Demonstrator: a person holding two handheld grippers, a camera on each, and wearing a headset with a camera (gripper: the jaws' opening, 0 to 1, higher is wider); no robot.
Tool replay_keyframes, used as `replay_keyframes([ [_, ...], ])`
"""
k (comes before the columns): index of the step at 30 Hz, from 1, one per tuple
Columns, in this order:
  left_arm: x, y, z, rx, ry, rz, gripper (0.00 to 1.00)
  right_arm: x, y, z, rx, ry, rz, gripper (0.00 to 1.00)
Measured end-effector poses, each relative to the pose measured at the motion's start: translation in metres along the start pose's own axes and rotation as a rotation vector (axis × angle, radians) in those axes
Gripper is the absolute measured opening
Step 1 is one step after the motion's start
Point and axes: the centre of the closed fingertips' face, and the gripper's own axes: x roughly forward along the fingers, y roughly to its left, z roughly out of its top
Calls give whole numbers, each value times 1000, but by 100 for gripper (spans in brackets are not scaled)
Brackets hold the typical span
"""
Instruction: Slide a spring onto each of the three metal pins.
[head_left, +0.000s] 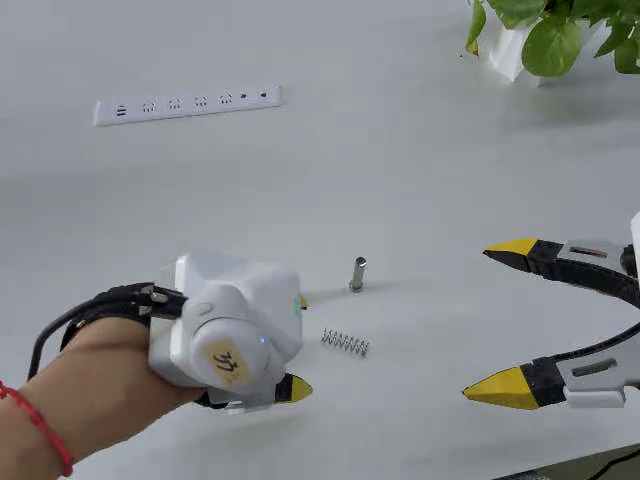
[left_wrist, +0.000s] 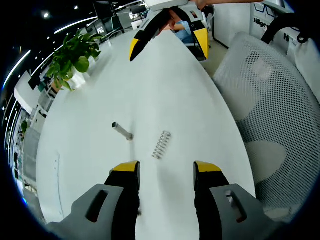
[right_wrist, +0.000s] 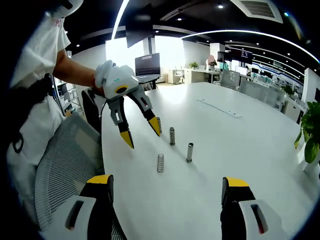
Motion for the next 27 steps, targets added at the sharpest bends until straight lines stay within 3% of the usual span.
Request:
replay_keyframes([
  [10,28,6,-2,-8,74,-33,35,-4,0,-10,33,-21,-24,87],
  [27,52,8,-7,-71,179,-92,26,-16,-2,-30,96,-56,-66,85],
])
